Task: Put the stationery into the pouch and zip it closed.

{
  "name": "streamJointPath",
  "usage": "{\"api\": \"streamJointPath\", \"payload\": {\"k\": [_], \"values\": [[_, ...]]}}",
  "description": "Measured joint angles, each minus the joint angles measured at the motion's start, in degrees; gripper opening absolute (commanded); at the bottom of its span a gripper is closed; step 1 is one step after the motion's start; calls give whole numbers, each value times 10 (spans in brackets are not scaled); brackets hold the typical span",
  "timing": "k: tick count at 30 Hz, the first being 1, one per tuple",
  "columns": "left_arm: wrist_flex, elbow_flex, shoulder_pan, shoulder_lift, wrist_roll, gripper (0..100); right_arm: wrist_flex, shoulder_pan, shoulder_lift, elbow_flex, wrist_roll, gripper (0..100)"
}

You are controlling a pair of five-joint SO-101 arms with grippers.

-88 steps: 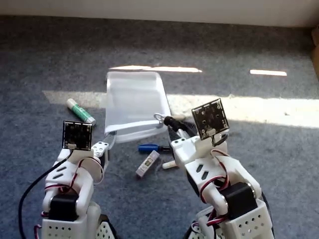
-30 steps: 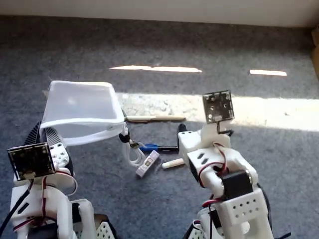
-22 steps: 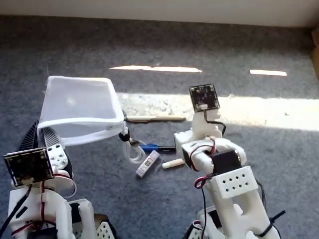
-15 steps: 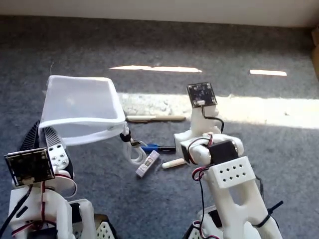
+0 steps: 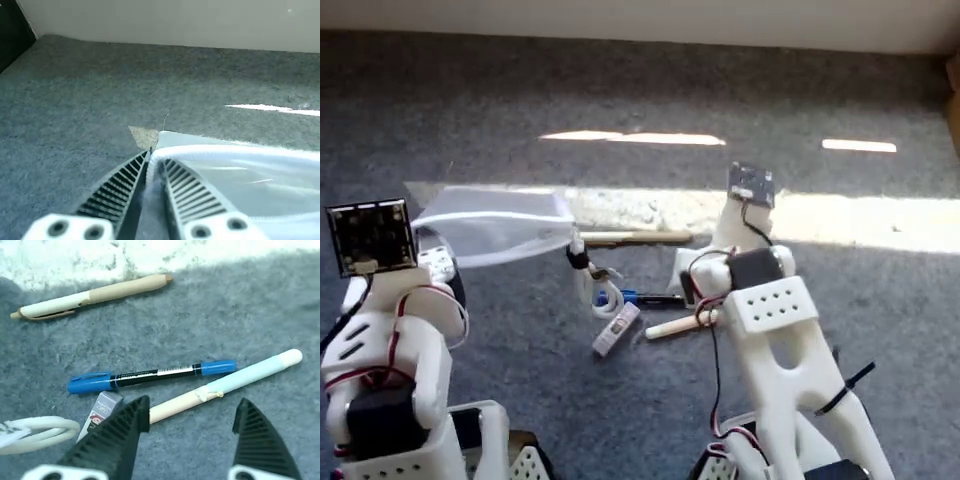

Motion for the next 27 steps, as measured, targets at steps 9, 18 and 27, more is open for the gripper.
{"api": "streamJointPath", "payload": {"k": [9,18,27], "values": [[0,-52,46,113,44,7,62,34,111,-42,-61,260],[0,-29,45,120,52,7,64,40,162,-43,-117,260],[-1,-23,46,117,52,7,-16,111,193,-44,-120,259]]}}
